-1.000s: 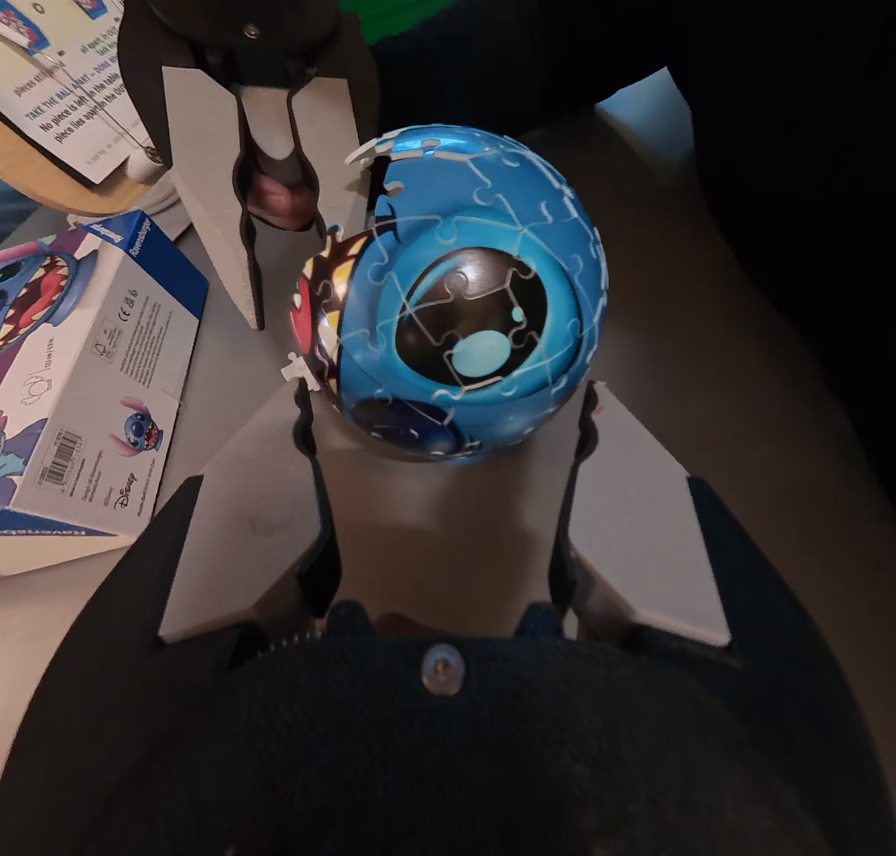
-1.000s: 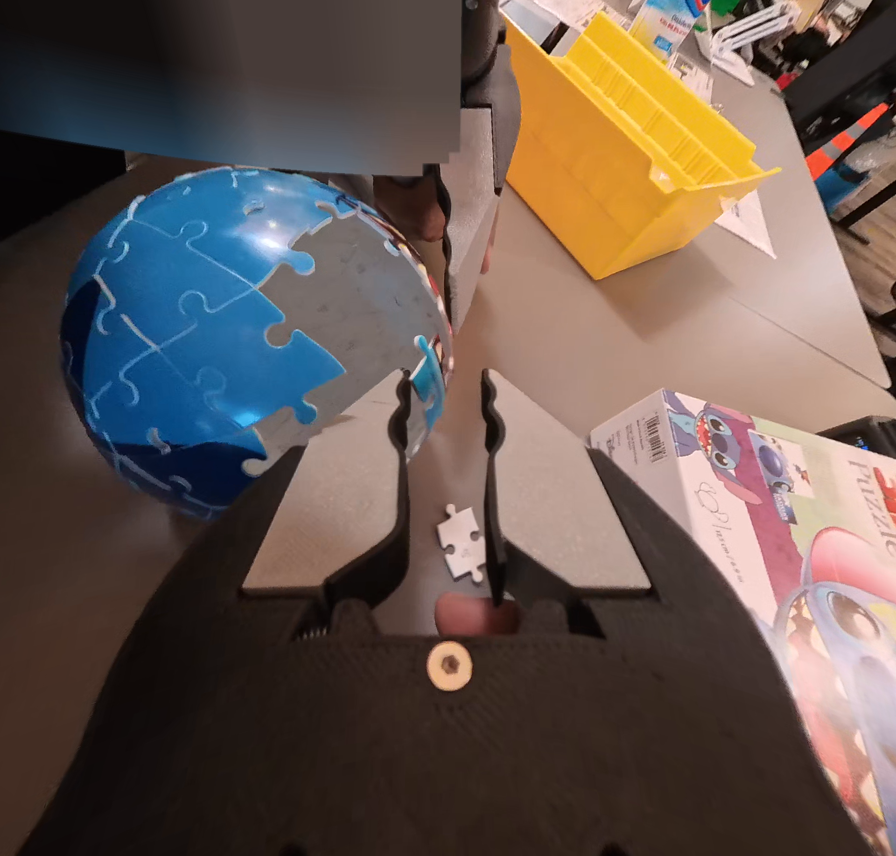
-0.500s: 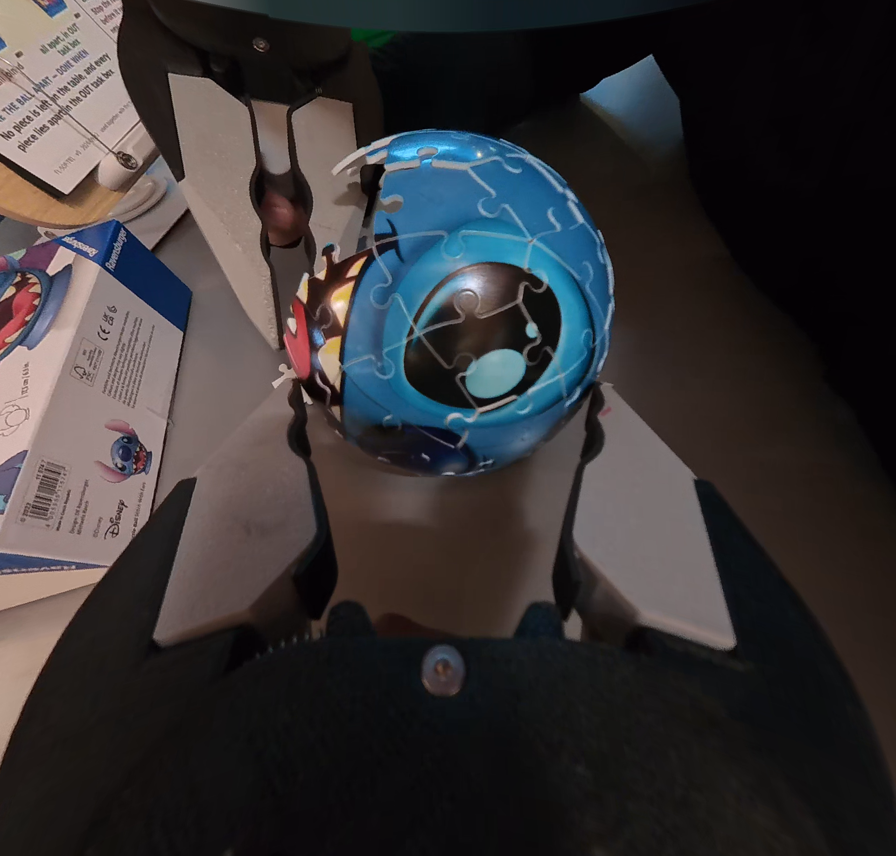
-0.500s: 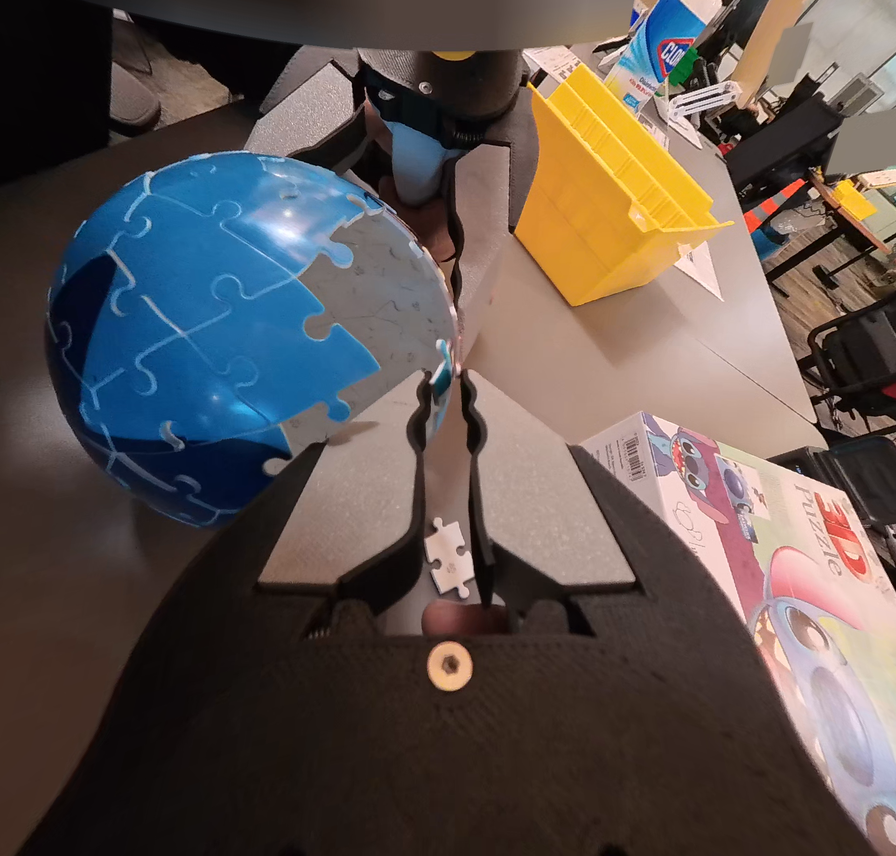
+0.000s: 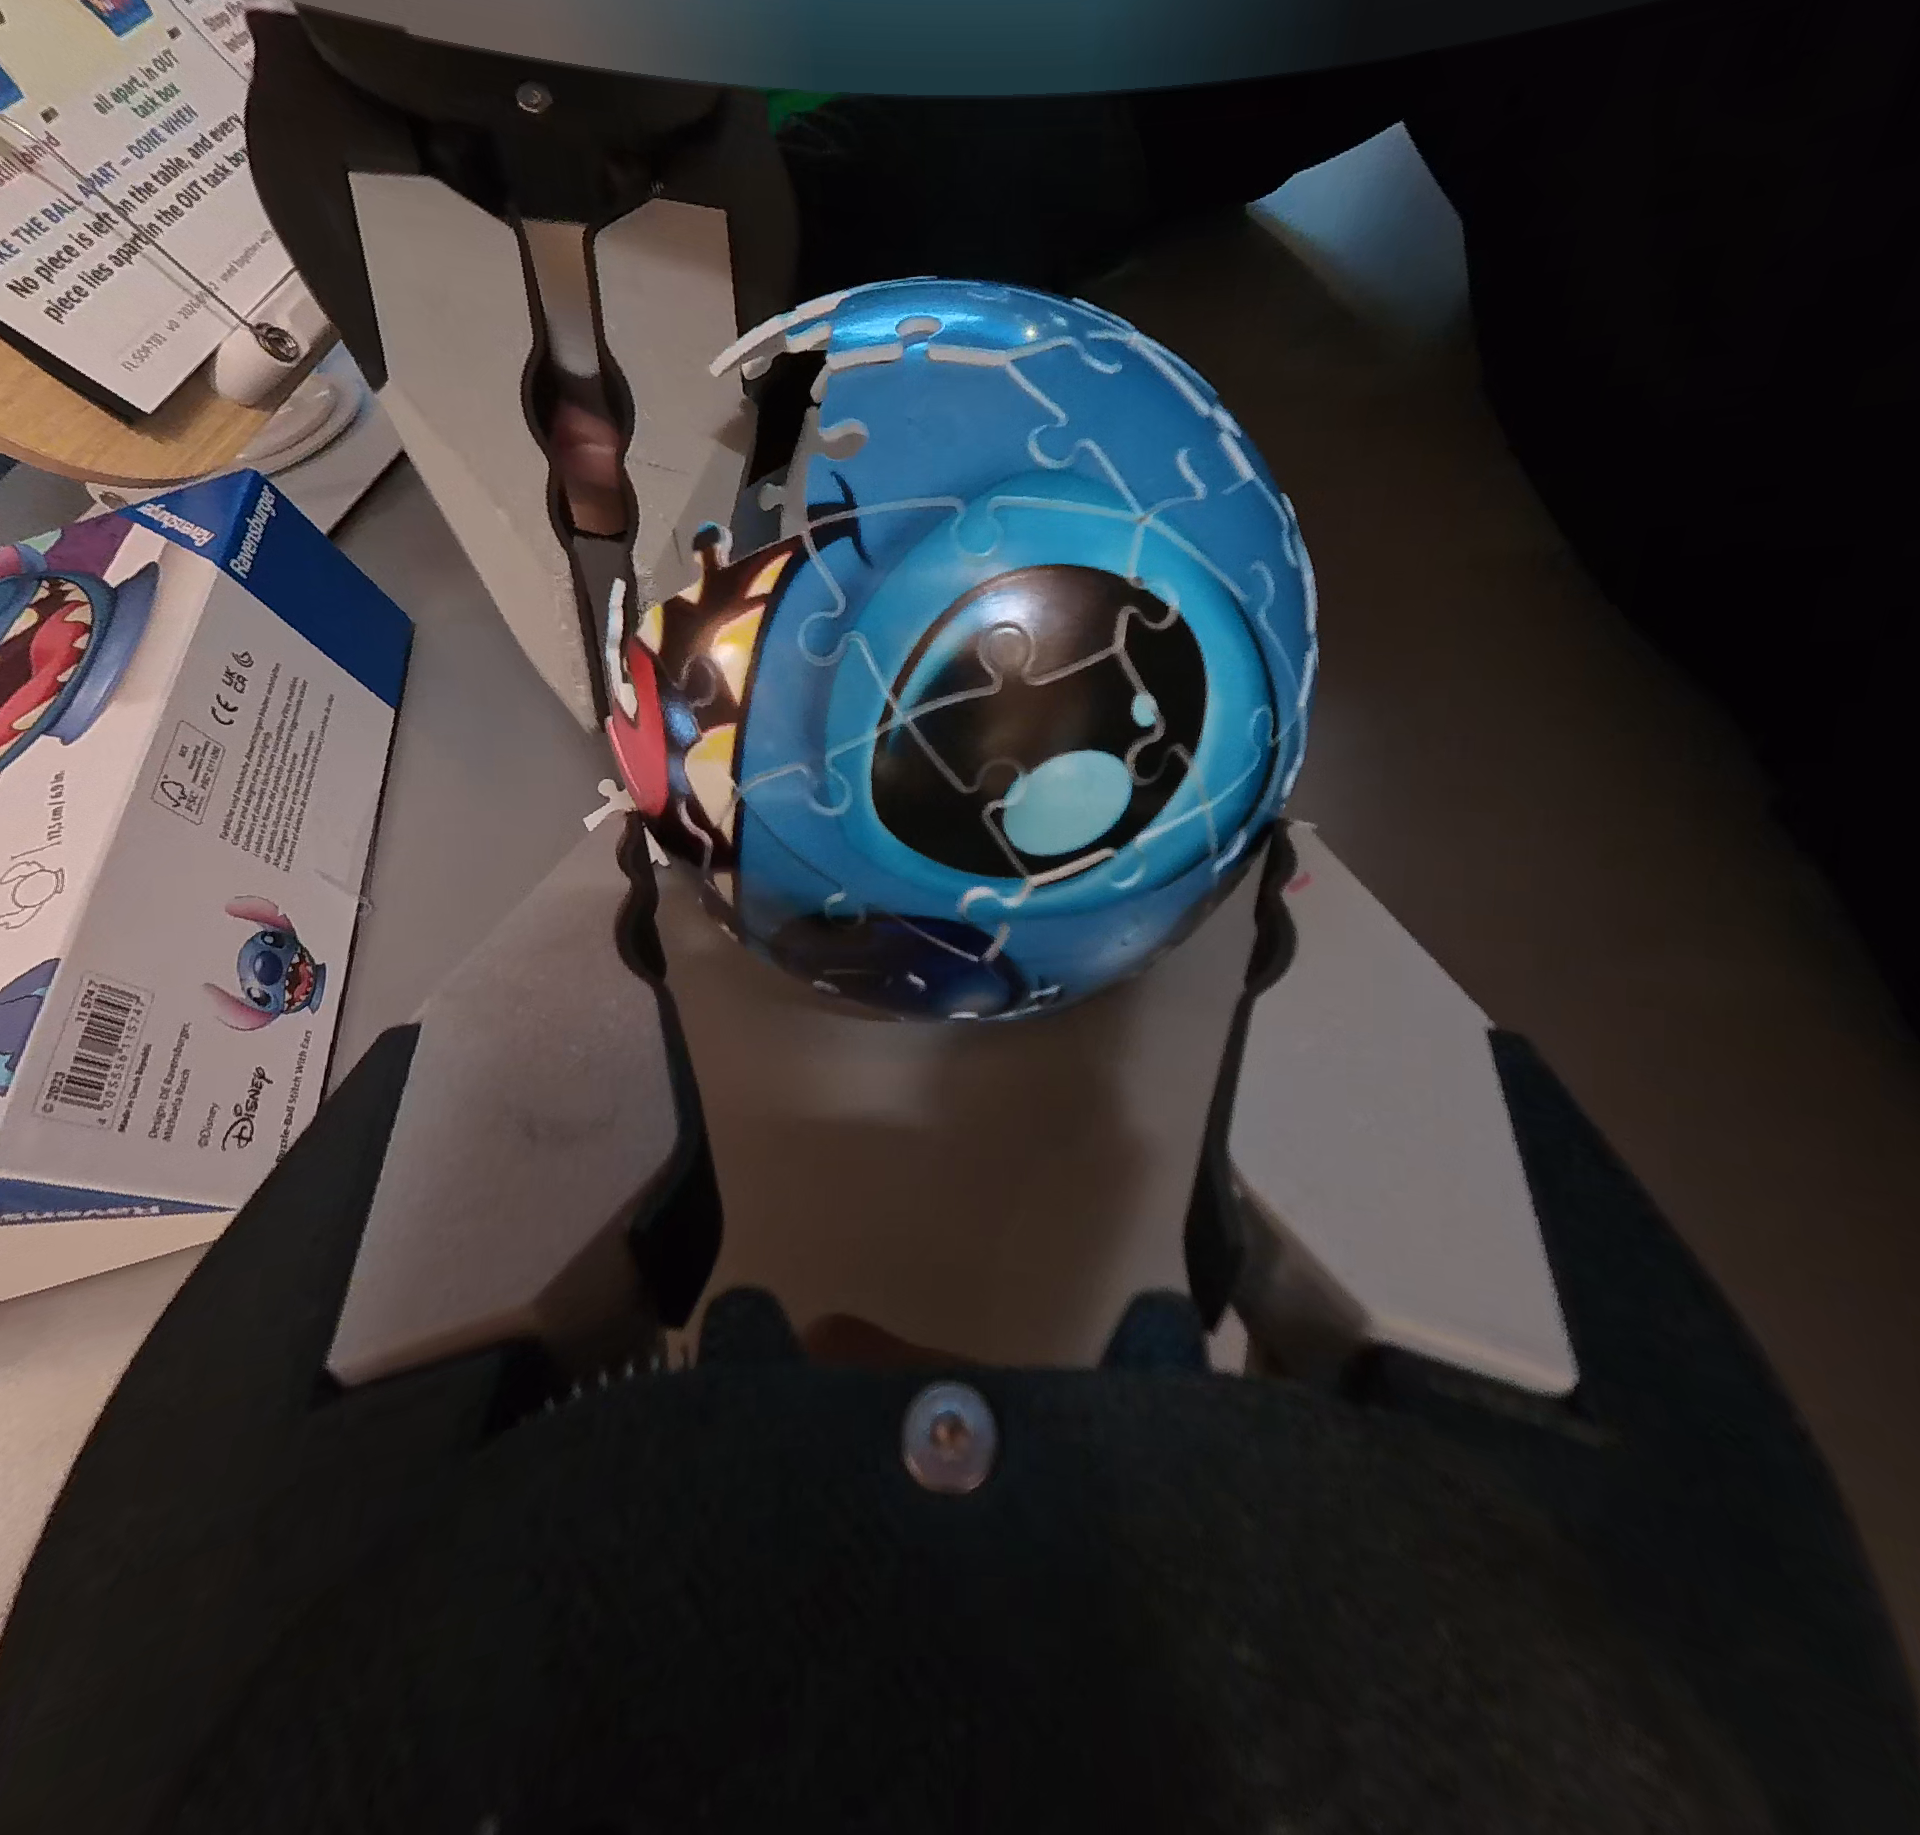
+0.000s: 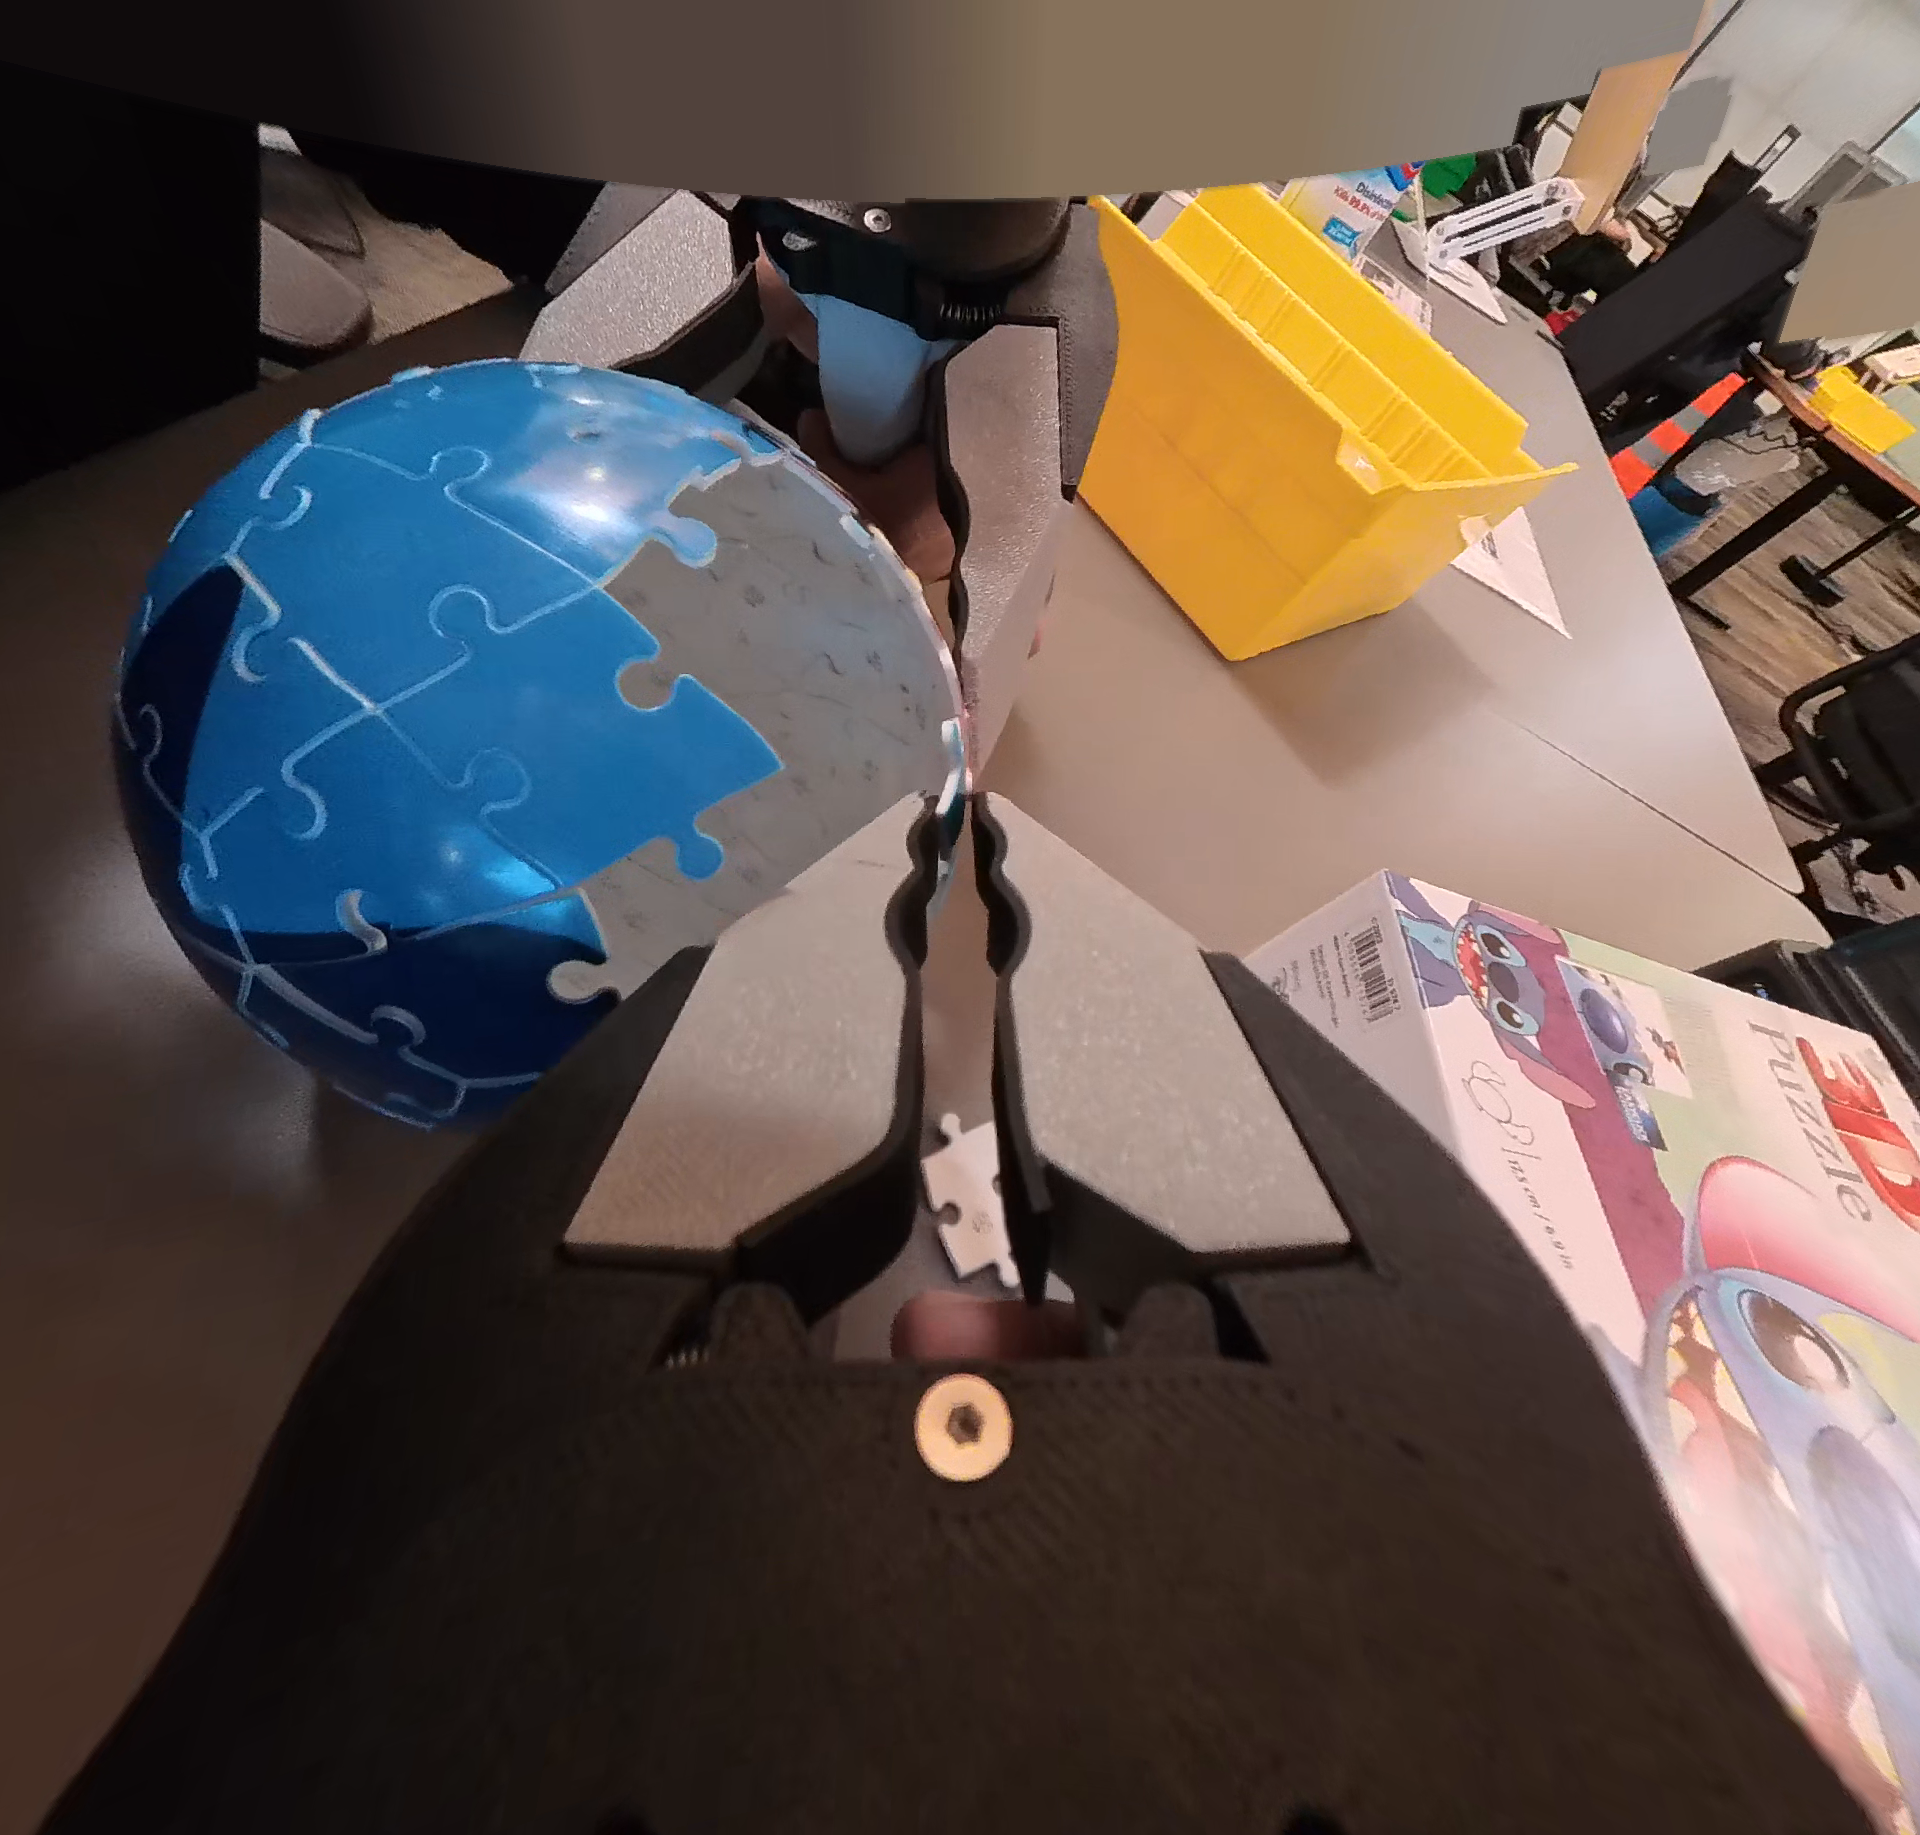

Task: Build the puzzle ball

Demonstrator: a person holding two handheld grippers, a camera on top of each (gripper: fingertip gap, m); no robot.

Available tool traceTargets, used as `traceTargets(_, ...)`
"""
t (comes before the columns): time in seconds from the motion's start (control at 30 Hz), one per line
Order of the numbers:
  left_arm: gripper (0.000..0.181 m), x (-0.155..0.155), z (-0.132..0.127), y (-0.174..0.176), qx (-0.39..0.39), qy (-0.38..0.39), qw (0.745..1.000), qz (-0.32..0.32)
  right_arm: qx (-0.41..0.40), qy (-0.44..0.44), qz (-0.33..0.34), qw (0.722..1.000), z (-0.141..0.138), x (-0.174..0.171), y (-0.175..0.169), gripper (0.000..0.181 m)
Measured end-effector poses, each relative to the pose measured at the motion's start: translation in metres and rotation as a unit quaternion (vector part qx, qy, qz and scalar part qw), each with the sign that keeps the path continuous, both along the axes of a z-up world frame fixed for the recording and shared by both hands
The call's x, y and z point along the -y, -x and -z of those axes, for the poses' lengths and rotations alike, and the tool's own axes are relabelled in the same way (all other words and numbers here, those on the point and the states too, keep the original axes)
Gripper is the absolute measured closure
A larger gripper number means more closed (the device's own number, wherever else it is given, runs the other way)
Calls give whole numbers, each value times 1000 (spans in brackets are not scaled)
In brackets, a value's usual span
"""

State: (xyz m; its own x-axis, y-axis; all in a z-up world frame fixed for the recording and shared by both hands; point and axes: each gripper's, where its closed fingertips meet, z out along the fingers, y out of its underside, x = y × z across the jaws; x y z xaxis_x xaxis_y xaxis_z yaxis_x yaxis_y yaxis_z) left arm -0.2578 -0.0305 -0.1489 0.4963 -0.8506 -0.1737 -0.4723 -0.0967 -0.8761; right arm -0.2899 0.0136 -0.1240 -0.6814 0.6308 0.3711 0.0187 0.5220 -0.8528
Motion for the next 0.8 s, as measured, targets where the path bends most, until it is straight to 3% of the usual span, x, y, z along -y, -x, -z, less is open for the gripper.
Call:
traceTargets(0.2, 67, -1, 0, 0, 1, 0, 1000, -3, 19, 38, -6, 999, -1, 1, 2, 179)
traceTargets(0.8, 65, -2, 0, -5, -1, 0, 1000, 6, 10, 21, -28, 999, -3, 8, 4, 179)
